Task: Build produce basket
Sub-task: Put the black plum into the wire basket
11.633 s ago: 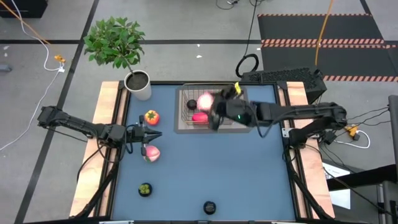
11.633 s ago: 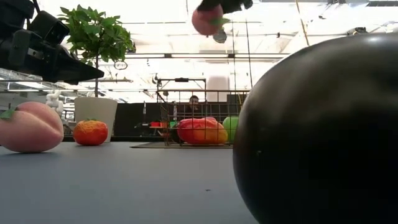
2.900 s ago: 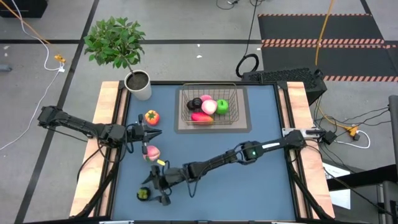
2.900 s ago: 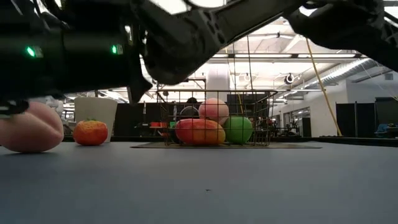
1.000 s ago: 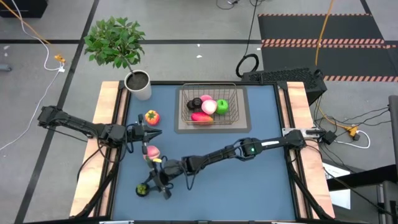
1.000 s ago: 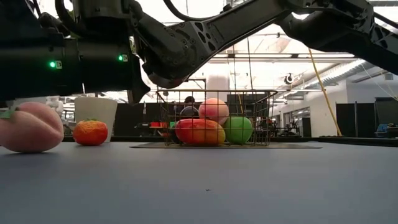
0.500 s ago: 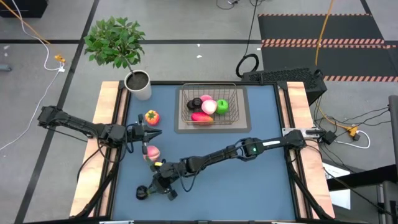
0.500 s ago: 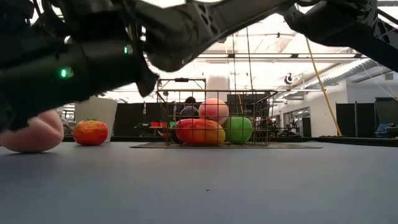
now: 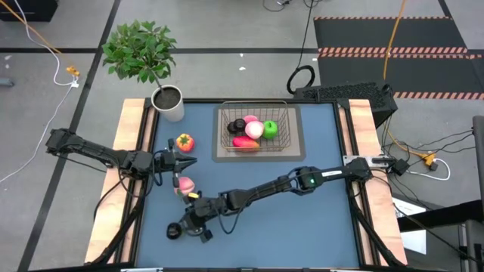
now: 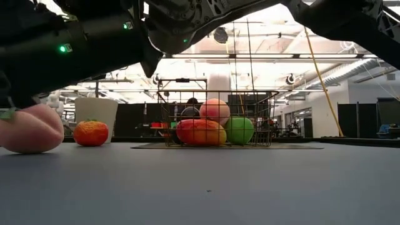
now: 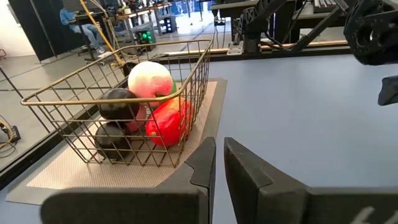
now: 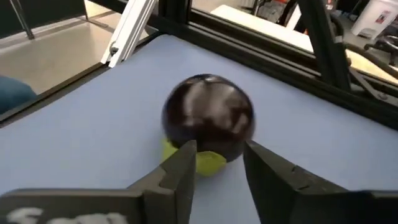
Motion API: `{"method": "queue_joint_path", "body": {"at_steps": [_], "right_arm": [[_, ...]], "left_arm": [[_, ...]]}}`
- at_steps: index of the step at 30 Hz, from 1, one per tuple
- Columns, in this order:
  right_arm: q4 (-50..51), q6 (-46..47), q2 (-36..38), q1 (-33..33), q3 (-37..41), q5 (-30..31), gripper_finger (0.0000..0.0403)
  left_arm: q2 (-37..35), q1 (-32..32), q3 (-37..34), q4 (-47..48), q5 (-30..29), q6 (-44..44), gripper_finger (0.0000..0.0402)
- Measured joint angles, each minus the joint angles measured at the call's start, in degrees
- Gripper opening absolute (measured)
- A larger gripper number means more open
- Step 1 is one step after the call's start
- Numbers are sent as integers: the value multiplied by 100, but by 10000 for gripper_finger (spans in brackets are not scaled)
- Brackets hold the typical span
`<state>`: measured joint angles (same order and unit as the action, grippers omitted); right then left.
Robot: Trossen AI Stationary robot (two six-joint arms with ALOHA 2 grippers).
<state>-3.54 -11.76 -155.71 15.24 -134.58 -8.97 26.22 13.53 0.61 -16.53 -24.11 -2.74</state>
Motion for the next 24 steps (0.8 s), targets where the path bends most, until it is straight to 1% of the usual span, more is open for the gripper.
{"method": "queue_joint_path", "body": {"at_steps": [2, 5, 7, 11, 14, 16, 17, 20, 24], "right_arm": [[153, -75, 60, 42, 2, 1, 157], [132, -171, 173, 101, 2, 15, 204], [-108, -82, 222, 120, 2, 15, 240], [-803, 608, 245, 81, 2, -35, 308], [-1680, 1504, 109, 40, -2, -334, 345], [-2220, 2010, -62, 38, -7, -459, 359], [-2255, 2040, -112, 51, -4, -427, 363], [-2239, 1771, -226, 123, 12, -56, 369], [-2365, 1598, -230, 151, -1, 14, 370]], "left_arm": [[1, 0, 0, 1, 1, 0, 37], [2, -1, -1, -7, 1, 0, 37], [2, -1, 1, -2, -1, 0, 37], [2, 1, 0, -6, -1, 0, 37], [1, 0, 0, -7, 0, 0, 37], [2, 1, 0, -2, 0, 0, 37], [2, 1, 1, -4, 0, 0, 37], [2, 1, 1, -6, 1, 0, 37], [2, 0, 0, -5, 0, 0, 37]]}}
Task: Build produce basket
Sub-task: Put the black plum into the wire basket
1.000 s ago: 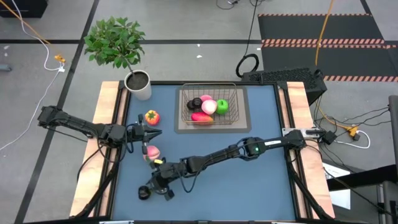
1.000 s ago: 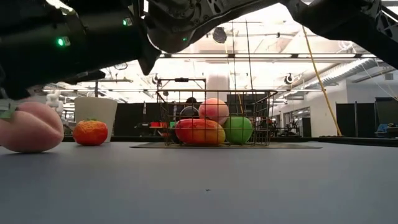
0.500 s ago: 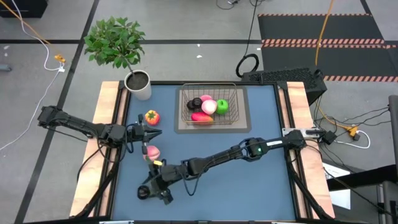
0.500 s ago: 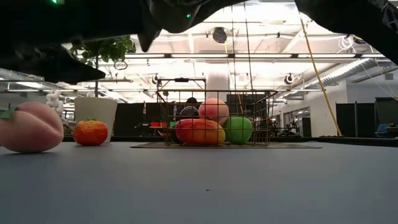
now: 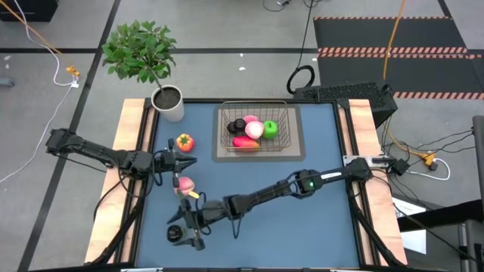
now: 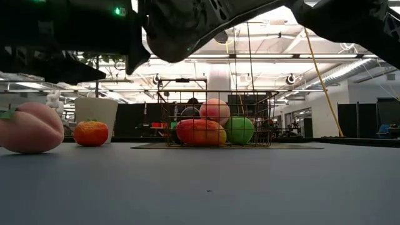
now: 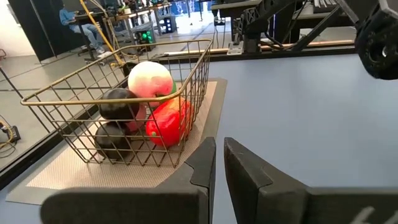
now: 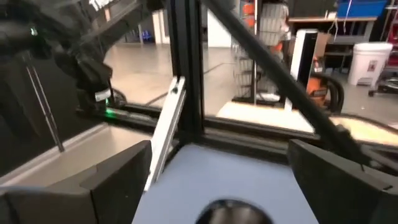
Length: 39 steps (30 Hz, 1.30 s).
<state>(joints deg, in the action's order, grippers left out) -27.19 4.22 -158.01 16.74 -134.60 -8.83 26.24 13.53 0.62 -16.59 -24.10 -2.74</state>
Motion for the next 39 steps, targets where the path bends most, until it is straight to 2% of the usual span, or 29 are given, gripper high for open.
{"method": "queue_joint_path", "body": {"at_steps": [7, 14, 18, 26, 39], "right_arm": [[316, 224, -187, -17, 10, 7, 369], [74, 330, -406, -88, -3, 109, 369], [43, 453, -432, -148, 8, -312, 368], [119, 370, -411, -137, -3, -498, 367], [688, 288, -409, -139, -3, -455, 301]], "left_arm": [[0, 0, 1, 2, -1, 0, 37], [0, 1, 0, -10, 1, 0, 37], [0, 1, 1, -8, 1, 0, 37], [0, 1, 0, -1, 0, 0, 37], [-2, -1, 1, 1, -1, 0, 37]]}}
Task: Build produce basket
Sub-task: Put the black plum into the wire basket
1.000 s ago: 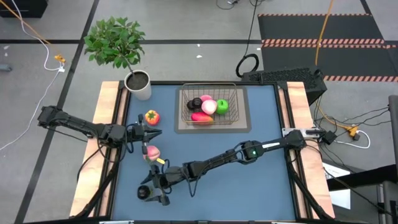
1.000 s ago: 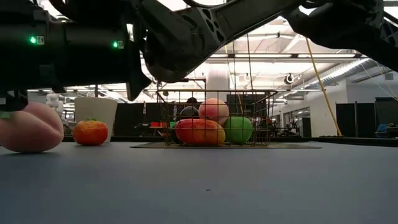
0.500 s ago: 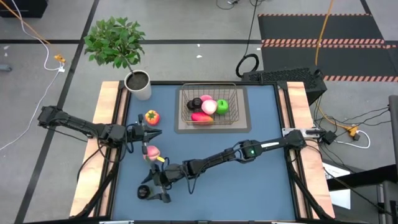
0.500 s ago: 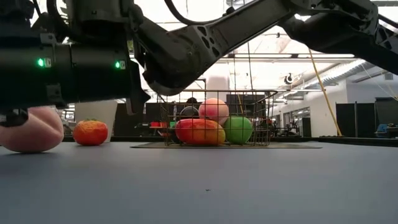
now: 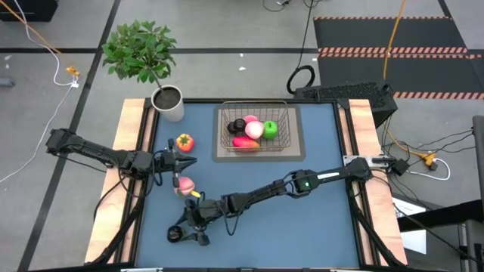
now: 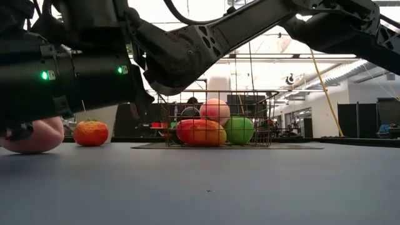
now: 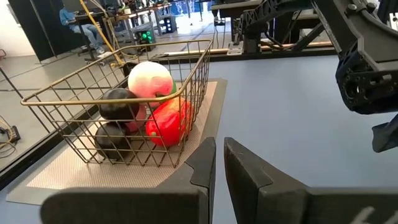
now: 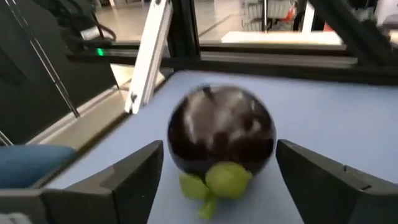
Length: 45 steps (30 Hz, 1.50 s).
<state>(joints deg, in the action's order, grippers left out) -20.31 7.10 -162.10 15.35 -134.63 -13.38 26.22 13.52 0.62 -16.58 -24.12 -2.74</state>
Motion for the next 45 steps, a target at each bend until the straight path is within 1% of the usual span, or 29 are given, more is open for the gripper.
{"method": "queue_joint_path", "body": {"at_steps": [6, 17, 21, 27, 32, 36, 40, 42, 45], "right_arm": [[94, 145, -117, 0, 2, 135, 265], [85, 249, -155, -26, 2, 131, 161], [113, 259, -155, -26, 0, 133, 130], [126, 273, -155, -26, 0, 131, 99], [259, 270, -78, -28, 0, 131, 90], [919, 191, 178, -6, 7, 115, 89], [2092, -30, 653, 20, 13, 78, 88], [2627, -164, 897, 36, 13, -70, 88], [3525, -465, 1310, 110, 11, -34, 88]], "left_arm": [[2, 1, 0, 5, 0, 0, 37], [0, 0, -2, 2, 2, 0, 37], [2, 1, -1, 2, 1, 0, 37], [2, 1, -1, 2, 1, 0, 37], [2, 0, 0, 2, 0, 0, 37], [2, 1, -1, 0, 2, 0, 37], [2, 0, -2, 0, 2, 0, 37], [2, 0, -2, 2, 0, 0, 37], [2, 0, 0, -2, 0, 0, 37]]}}
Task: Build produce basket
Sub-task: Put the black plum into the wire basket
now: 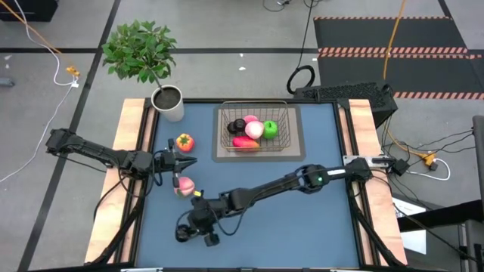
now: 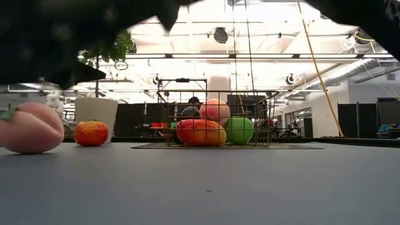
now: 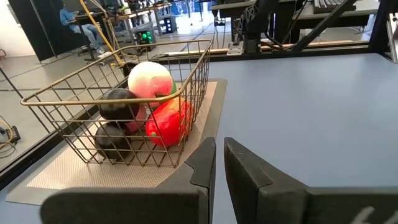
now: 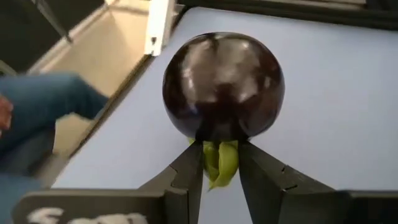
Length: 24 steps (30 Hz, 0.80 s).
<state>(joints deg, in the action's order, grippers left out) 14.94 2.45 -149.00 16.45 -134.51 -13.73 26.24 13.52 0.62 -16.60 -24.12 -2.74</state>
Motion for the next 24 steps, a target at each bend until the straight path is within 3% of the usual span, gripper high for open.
{"method": "queue_joint_path", "body": {"at_steps": [5, 9, 12, 18, 24], "right_arm": [[1123, -479, 698, 161, 2, 120, 84], [1934, -777, 1294, 253, 78, 943, 72], [2196, -678, 1921, 242, 567, 1631, 64], [1715, -423, 3791, 101, 2781, 3101, 58], [-282, -347, 5989, -479, 5800, 4643, 58]], "left_arm": [[0, 0, -2, 1, 2, 0, 37], [0, 0, -1, 0, 1, 0, 37], [0, 0, -1, -3, 0, 0, 37], [0, 0, -2, -2, 2, 0, 37], [0, 1, 0, 2, 0, 0, 37]]}}
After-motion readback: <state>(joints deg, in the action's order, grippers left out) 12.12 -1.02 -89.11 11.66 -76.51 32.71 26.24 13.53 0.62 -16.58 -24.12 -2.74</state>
